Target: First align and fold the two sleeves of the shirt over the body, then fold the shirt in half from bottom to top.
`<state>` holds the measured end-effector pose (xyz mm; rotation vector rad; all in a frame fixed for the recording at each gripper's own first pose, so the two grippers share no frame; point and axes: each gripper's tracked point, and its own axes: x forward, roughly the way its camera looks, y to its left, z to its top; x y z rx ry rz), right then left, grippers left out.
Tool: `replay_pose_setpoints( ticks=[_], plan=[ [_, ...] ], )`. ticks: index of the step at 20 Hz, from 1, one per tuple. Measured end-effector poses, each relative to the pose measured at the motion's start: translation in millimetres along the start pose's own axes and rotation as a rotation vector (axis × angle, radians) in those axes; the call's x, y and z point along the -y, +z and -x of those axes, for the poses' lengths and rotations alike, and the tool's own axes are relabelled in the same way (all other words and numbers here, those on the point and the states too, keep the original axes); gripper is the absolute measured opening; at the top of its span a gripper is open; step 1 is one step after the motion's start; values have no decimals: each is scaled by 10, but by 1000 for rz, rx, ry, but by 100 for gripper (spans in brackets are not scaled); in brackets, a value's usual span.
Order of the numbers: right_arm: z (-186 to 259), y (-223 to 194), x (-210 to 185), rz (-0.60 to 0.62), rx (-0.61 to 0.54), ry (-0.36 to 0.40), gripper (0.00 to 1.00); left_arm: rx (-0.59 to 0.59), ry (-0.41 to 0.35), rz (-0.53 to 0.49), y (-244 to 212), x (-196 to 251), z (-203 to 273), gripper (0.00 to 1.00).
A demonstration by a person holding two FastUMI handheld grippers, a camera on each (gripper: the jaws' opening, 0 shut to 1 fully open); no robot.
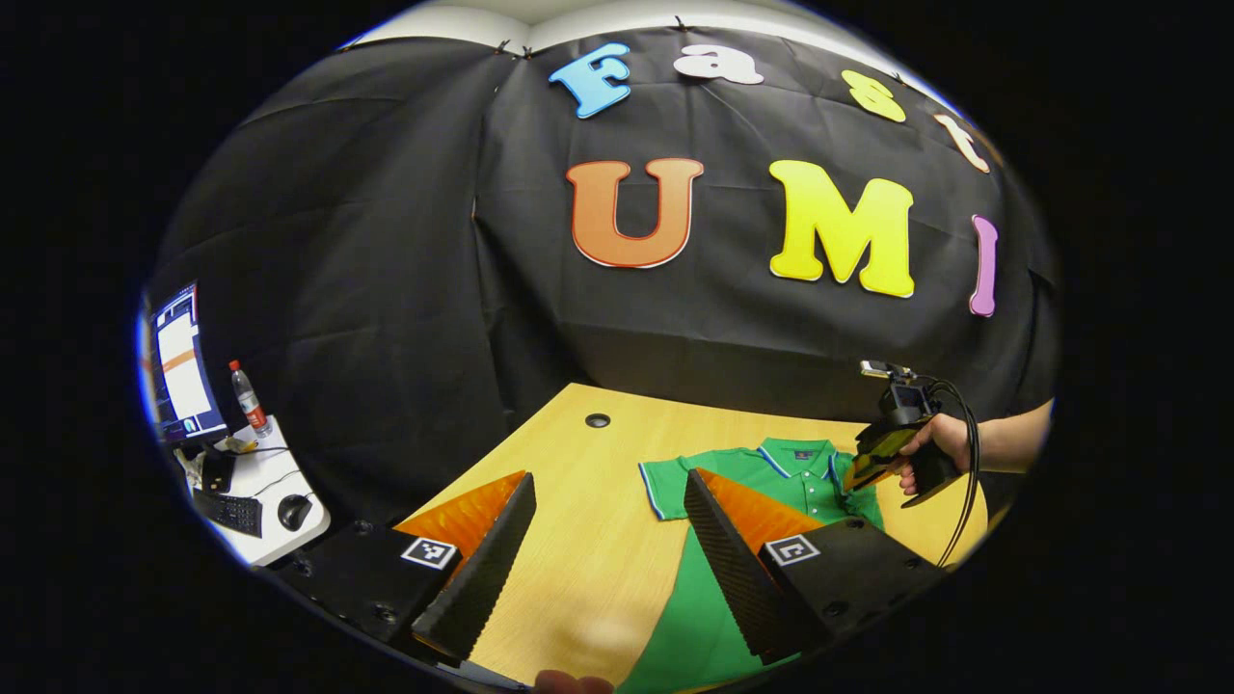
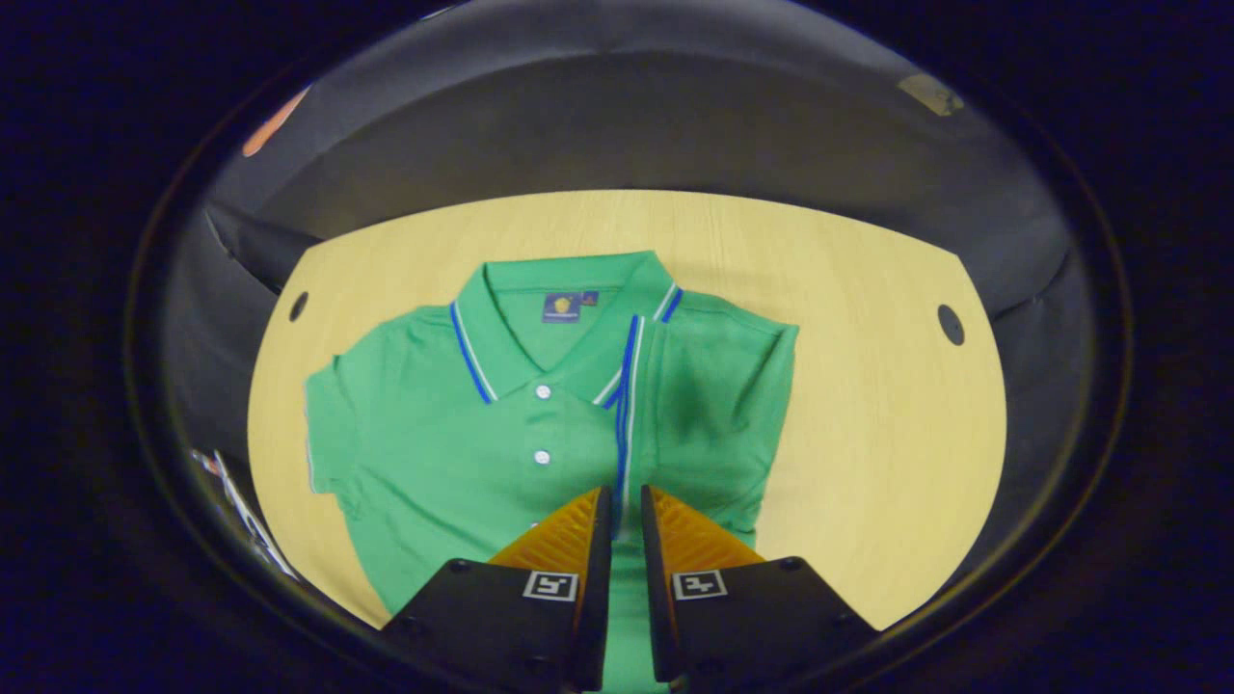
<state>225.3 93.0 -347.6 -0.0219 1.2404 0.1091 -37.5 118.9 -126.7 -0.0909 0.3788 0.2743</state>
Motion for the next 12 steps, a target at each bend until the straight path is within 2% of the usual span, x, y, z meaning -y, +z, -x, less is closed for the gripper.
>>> replay_pose_setpoints(
  ticks=[1,2,5,6,7,9,11,12],
  plan=[
    [91,27,23,-10,16,-6,19,-5,-4,6,-21,-9,3,100],
    [158,24,40,-18,25,-9,26,-9,-13,10,-34,-12,-4,100],
    [400,-165,190,20,22,-21,66,-13,-68,19,-26,71,-60,100],
    [470,-236,250,31,45,-27,75,-16,-91,18,-30,121,-94,99],
    [578,-313,307,43,66,-32,70,-20,-110,15,-22,160,-125,100],
    [834,-469,400,61,109,-31,82,-31,-168,8,-12,260,-198,100],
    [1099,-626,508,76,157,-27,87,-69,-273,31,-42,457,-253,100],
    [1235,-709,575,86,179,-27,81,-96,-307,53,-75,508,-300,100]
  ],
)
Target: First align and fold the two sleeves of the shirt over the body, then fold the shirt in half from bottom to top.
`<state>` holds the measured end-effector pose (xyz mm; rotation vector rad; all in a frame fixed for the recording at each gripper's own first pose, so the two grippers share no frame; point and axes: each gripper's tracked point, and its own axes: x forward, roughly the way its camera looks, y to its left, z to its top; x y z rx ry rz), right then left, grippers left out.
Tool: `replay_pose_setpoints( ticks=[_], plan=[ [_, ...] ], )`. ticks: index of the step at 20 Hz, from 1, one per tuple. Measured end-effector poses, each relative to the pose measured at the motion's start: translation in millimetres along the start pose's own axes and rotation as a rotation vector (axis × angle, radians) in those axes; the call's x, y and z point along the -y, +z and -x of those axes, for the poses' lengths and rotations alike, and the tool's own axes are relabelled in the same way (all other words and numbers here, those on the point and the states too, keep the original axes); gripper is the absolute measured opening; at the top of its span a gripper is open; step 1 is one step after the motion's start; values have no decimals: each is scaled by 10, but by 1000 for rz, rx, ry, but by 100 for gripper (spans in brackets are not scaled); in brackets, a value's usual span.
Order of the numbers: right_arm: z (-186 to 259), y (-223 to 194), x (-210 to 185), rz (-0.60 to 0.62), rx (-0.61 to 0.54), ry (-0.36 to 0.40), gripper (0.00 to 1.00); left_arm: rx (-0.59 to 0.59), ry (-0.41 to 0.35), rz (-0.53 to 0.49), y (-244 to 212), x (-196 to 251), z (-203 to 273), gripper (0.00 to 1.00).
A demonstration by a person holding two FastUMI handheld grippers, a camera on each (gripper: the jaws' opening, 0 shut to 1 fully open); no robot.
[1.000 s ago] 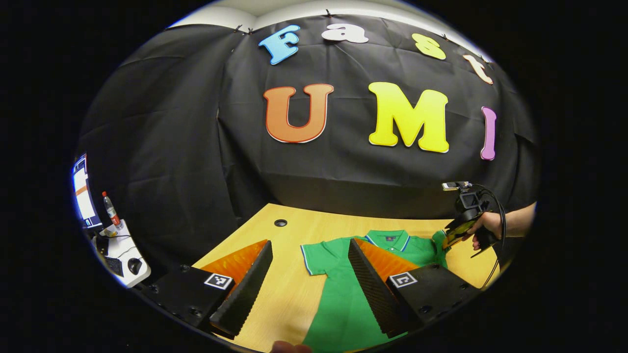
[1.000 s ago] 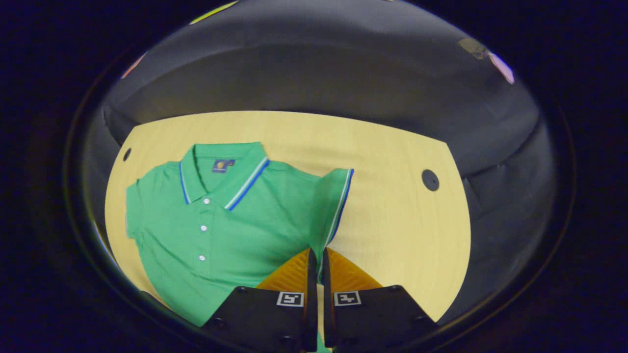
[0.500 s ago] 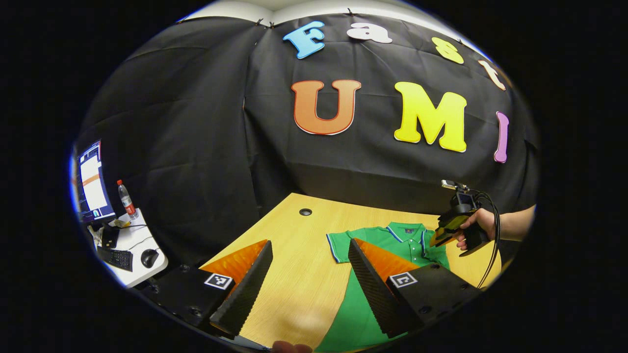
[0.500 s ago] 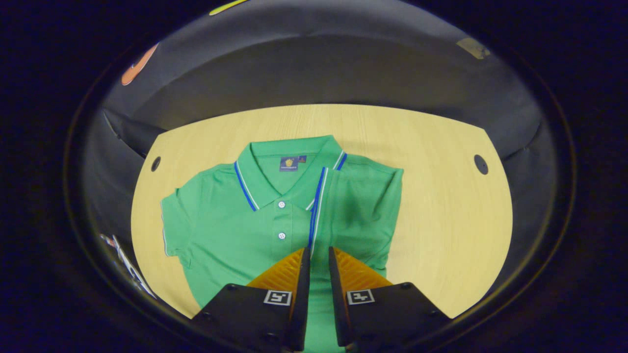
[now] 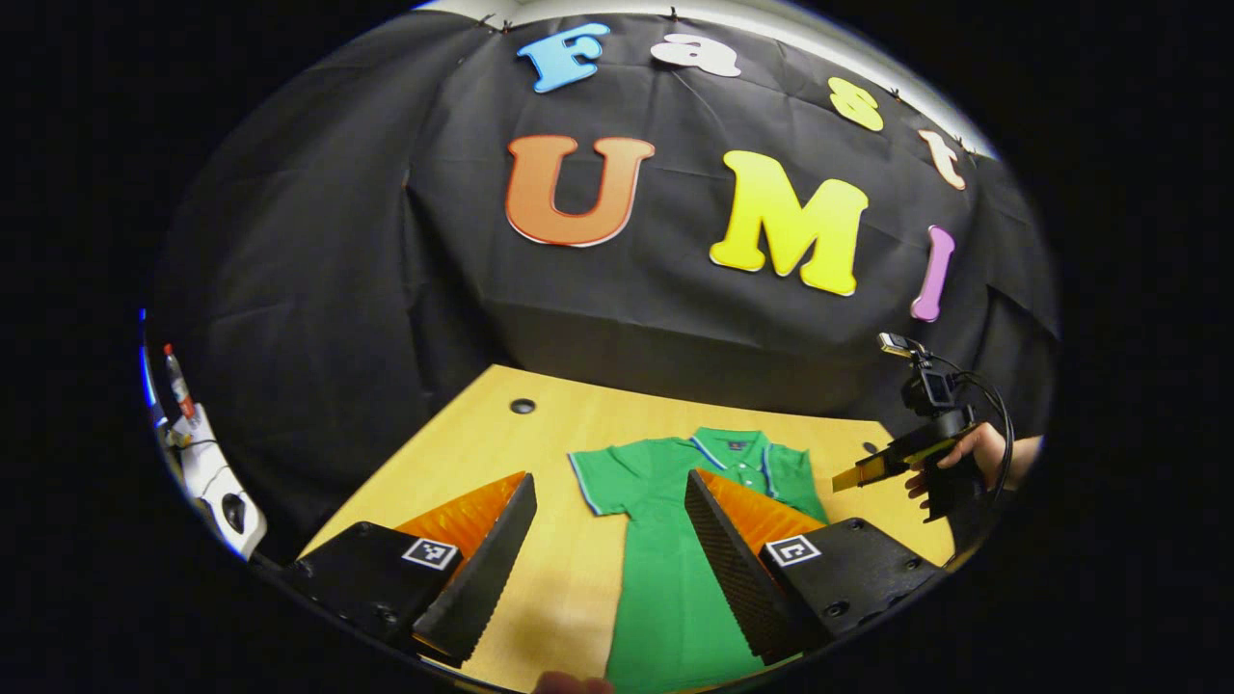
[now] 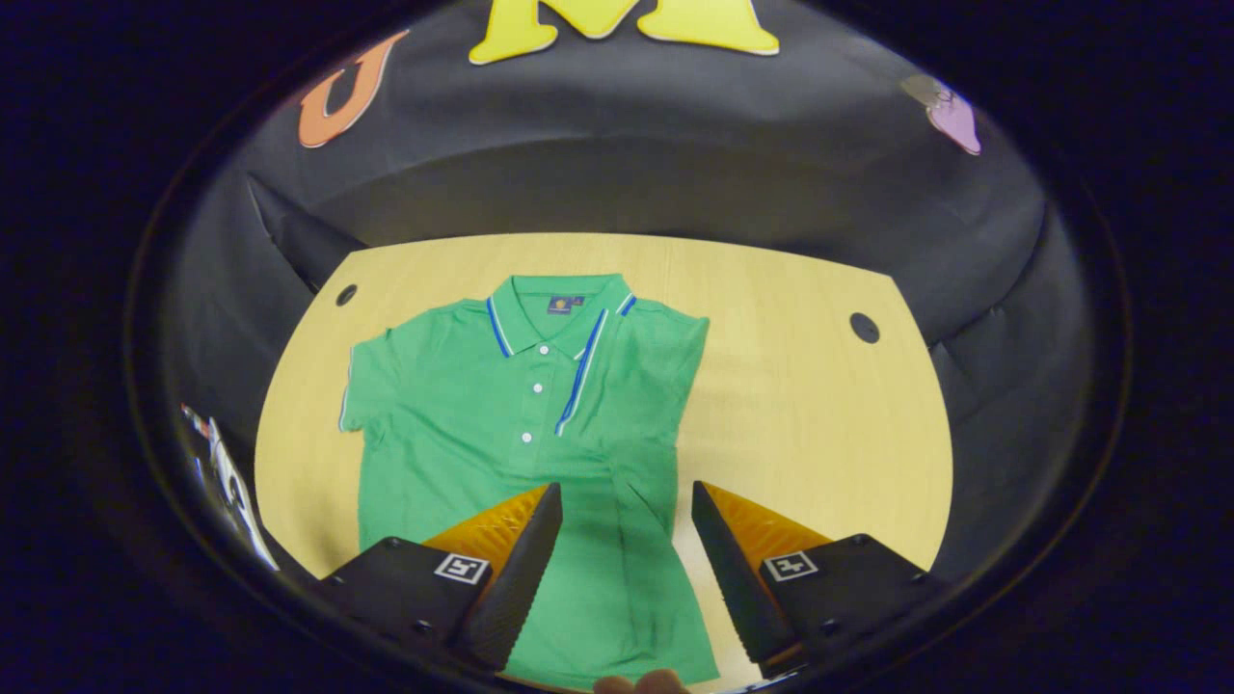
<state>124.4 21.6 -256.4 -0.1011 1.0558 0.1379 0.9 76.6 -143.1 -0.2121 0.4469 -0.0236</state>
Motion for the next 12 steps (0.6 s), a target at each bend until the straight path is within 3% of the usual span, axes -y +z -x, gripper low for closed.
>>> replay_pose_setpoints(
  ticks=[1,7,10,12],
  plan=[
    [153,-66,61,12,26,-2,87,-34,-26,23,-44,32,-77,100],
    [1049,-481,376,76,175,30,87,-229,-77,146,-375,94,-626,99],
    [1303,-693,609,71,217,30,87,-270,-97,216,-319,33,-910,99],
    [1392,-881,758,52,212,13,87,-300,-149,257,-276,43,-1116,99]
  ],
)
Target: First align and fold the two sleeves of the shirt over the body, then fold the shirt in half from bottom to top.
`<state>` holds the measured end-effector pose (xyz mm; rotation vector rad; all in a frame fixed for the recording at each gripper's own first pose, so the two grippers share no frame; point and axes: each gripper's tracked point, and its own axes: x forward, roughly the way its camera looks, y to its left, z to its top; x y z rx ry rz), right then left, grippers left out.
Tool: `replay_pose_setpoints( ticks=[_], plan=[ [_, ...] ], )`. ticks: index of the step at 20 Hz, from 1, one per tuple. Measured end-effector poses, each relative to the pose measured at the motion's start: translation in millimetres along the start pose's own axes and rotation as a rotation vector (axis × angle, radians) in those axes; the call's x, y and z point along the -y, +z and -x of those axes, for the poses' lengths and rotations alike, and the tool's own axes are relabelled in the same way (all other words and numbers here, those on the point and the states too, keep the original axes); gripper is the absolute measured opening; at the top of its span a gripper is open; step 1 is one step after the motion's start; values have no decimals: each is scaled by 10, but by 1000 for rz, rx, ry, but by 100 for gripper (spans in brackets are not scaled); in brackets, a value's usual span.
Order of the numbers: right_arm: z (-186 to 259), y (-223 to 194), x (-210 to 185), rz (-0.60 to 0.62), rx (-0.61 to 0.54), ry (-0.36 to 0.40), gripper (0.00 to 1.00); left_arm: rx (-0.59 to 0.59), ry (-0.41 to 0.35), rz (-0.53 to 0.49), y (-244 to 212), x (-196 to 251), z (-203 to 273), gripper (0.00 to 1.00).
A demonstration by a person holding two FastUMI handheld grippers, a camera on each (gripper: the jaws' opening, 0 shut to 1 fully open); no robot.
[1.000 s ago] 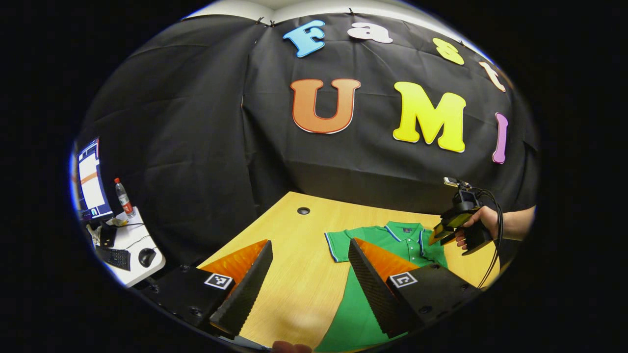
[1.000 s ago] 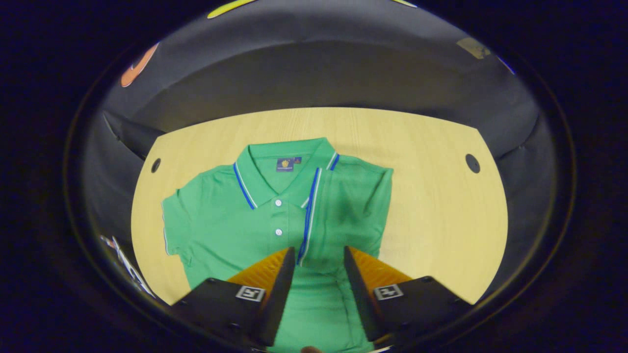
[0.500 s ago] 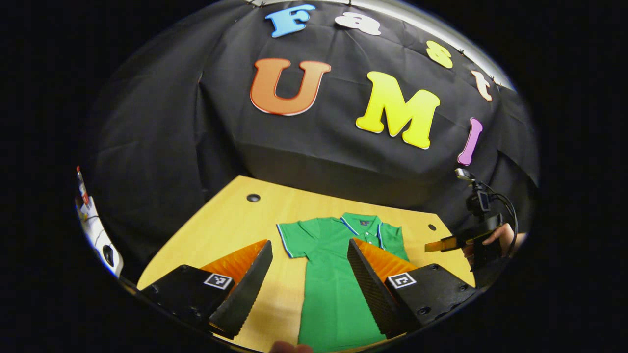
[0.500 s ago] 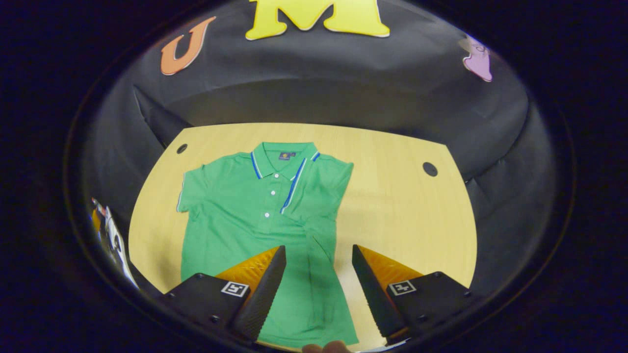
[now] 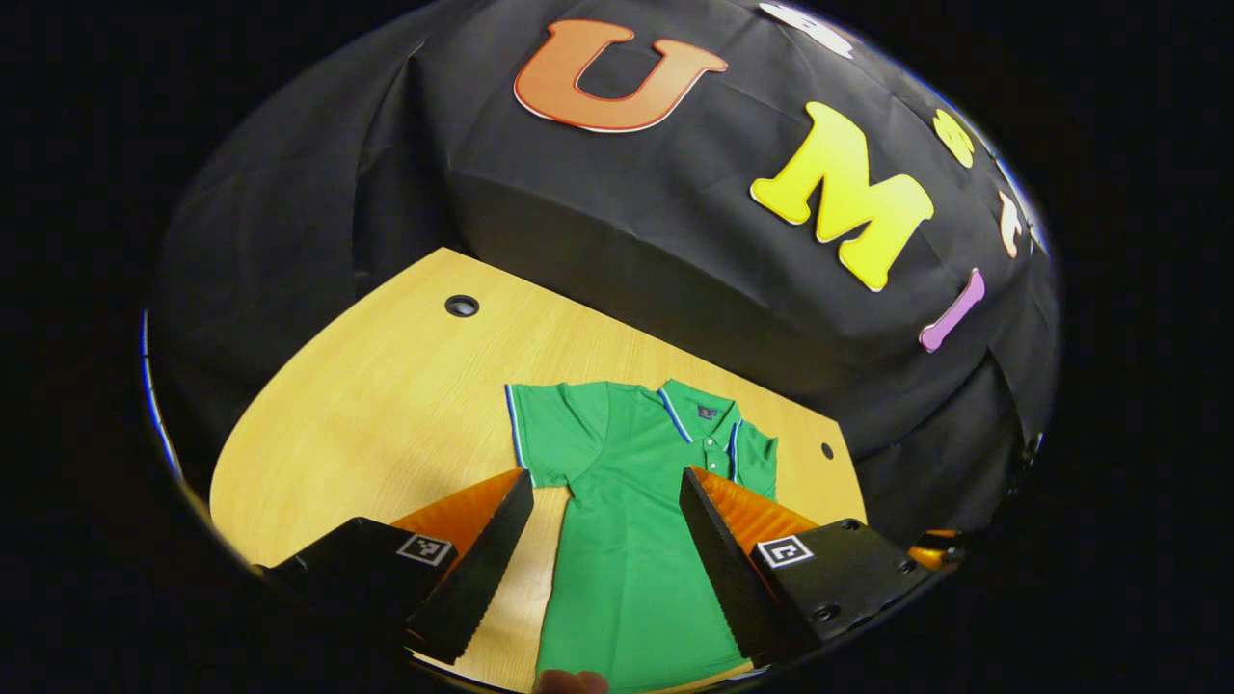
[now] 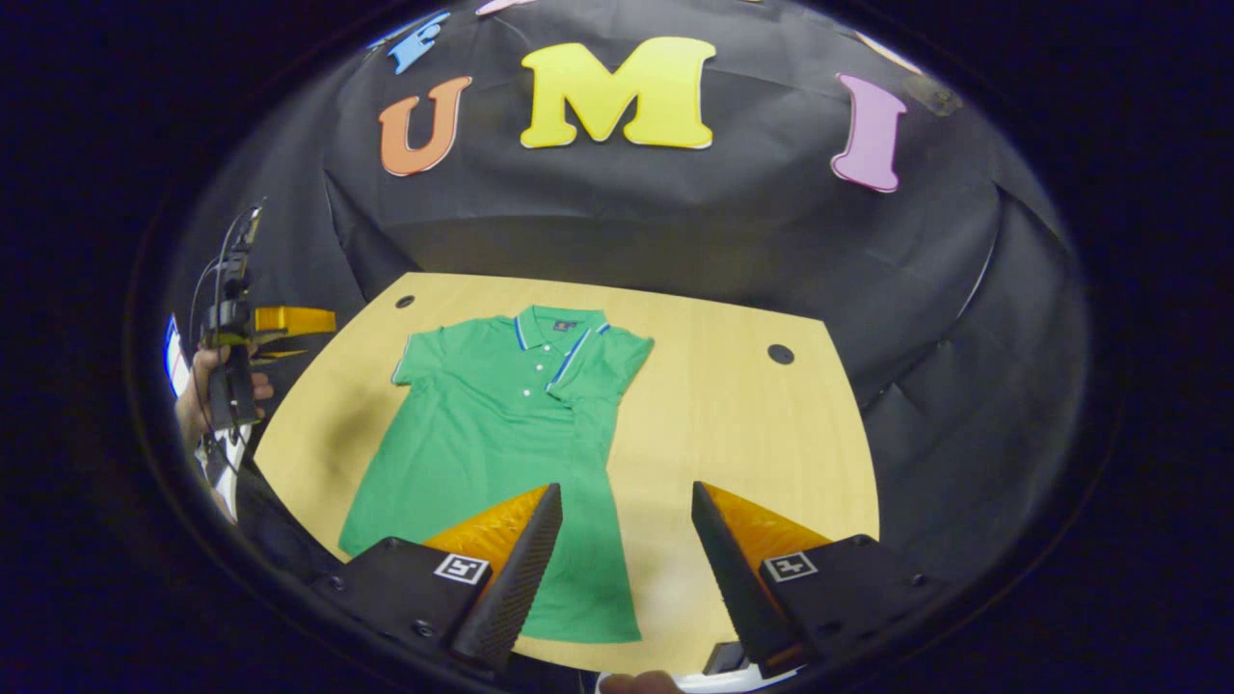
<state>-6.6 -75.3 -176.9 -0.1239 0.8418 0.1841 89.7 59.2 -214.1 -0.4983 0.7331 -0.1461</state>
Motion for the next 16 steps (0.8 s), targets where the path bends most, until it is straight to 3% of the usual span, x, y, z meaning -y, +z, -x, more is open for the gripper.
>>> replay_pose_setpoints(
  ticks=[4,9,16],
  plan=[
    [119,-295,126,-83,-48,9,88,-212,-38,47,-46,-256,-433,99],
    [166,-536,310,-91,-92,-20,87,-546,53,130,-267,-665,-840,99],
    [288,-942,529,-63,-180,-80,87,-645,152,95,-251,-930,-1429,97]
  ],
)
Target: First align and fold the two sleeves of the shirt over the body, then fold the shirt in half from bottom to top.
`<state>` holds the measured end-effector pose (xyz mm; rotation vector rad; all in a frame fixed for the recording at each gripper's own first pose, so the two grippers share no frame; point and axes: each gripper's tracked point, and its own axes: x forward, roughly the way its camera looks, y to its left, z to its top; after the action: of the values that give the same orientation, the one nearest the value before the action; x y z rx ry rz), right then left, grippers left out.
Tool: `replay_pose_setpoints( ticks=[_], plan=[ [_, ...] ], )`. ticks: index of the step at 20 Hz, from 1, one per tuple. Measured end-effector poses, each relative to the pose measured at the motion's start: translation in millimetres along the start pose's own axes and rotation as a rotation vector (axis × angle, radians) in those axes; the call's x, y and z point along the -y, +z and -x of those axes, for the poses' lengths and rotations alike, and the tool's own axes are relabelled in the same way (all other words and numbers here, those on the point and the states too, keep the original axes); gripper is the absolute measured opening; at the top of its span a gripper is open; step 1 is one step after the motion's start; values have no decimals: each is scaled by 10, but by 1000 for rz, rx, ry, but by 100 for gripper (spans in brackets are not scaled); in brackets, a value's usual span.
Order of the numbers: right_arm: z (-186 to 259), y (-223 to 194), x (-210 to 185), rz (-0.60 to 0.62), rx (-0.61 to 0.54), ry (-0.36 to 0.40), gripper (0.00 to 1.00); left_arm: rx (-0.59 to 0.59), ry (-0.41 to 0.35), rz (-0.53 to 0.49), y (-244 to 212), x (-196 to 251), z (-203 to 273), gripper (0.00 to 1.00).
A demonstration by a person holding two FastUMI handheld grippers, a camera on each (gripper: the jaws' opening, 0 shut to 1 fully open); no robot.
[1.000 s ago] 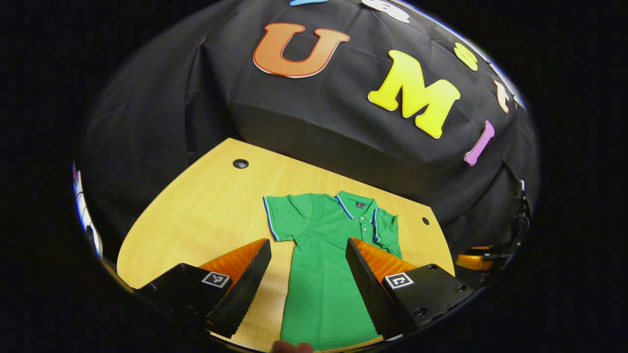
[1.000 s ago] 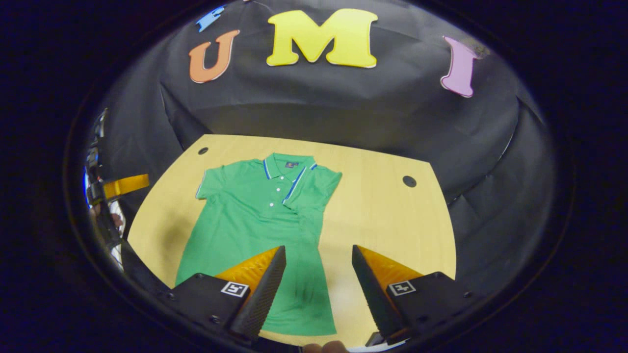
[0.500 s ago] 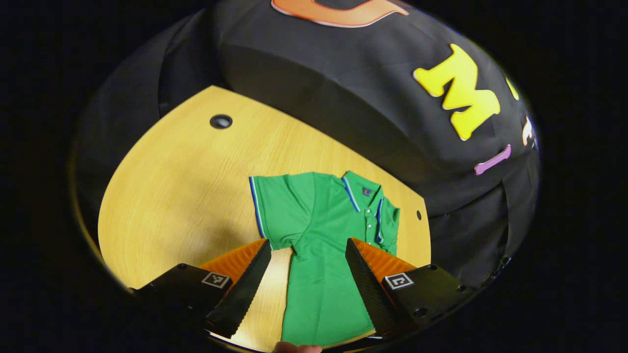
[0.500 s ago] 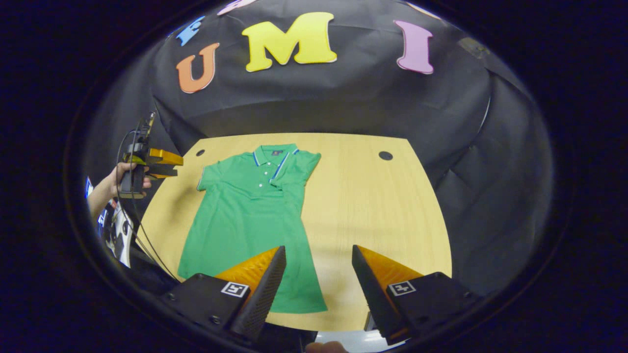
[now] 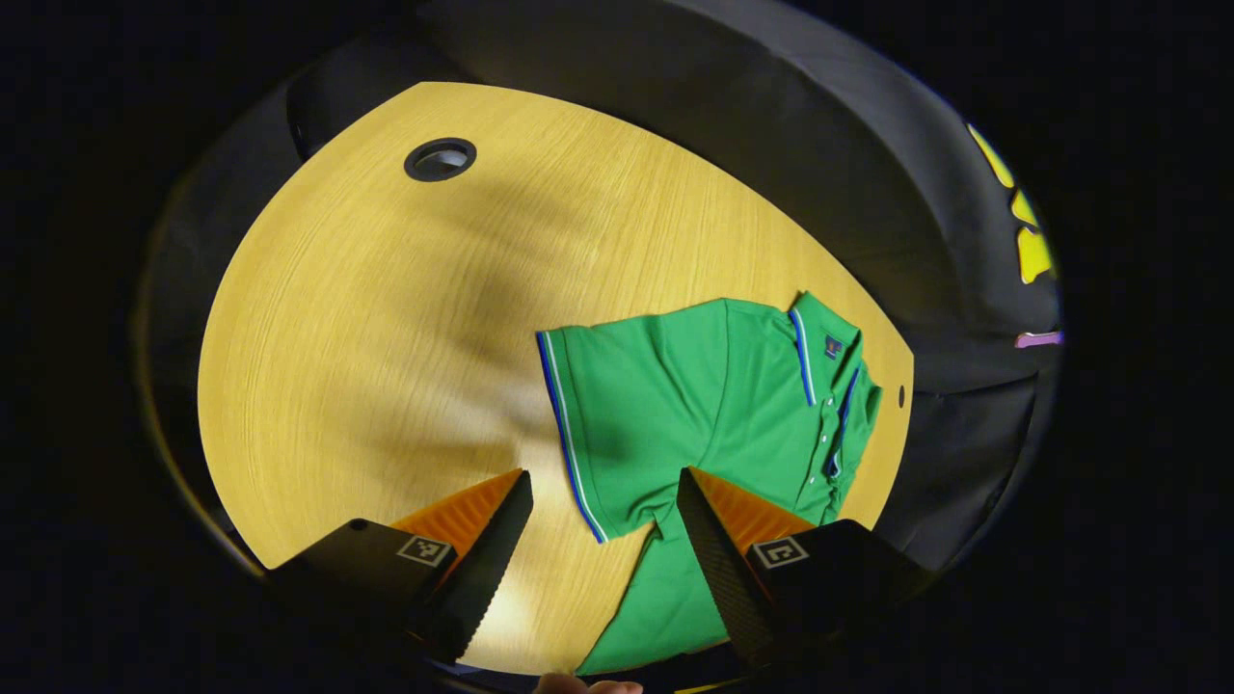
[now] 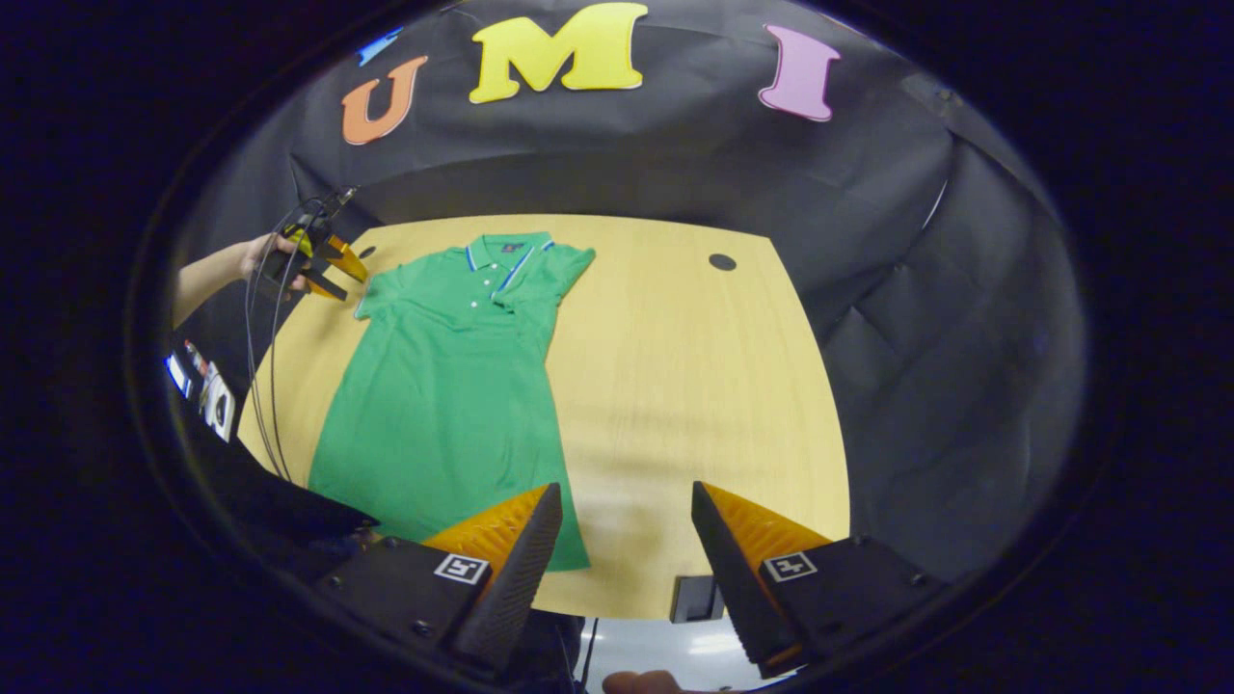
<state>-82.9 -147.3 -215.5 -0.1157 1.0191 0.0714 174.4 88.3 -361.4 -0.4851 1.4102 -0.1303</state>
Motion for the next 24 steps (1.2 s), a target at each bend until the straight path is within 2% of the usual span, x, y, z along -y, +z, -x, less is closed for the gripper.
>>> replay_pose_setpoints(
  ticks=[1,4,7,9,11,12,13,16,18,20,22,24],
  plan=[
    [-7,-17,2,-8,-4,1,87,-15,14,6,11,-10,-64,100],
    [-38,-10,30,-25,-9,0,88,-51,47,6,-38,5,-224,97],
    [-123,-83,112,-71,-38,-3,88,-56,90,-43,-30,40,-282,97],
    [-174,-101,100,-136,-52,16,88,-61,162,-58,-30,18,-317,96],
    [-220,-104,81,-199,-58,35,87,-57,271,-62,-42,-107,-326,93],
    [-243,-102,78,-227,-59,41,87,-52,320,-56,-38,-194,-317,70],
    [-260,-111,87,-252,-60,46,88,-37,322,-40,-15,-191,-309,57],
    [-334,-189,117,-326,-79,59,88,-26,299,-16,30,-131,-308,27],
    [-355,-233,137,-378,-93,69,87,-34,282,-26,81,-55,-308,12],
    [-365,-219,156,-416,-91,77,88,-45,244,-6,100,50,-297,5],
    [-356,-215,192,-412,-82,71,87,-31,220,6,180,183,-206,4],
    [-329,-181,163,-393,-68,82,87,11,222,-32,354,337,-21,4]
  ],
)
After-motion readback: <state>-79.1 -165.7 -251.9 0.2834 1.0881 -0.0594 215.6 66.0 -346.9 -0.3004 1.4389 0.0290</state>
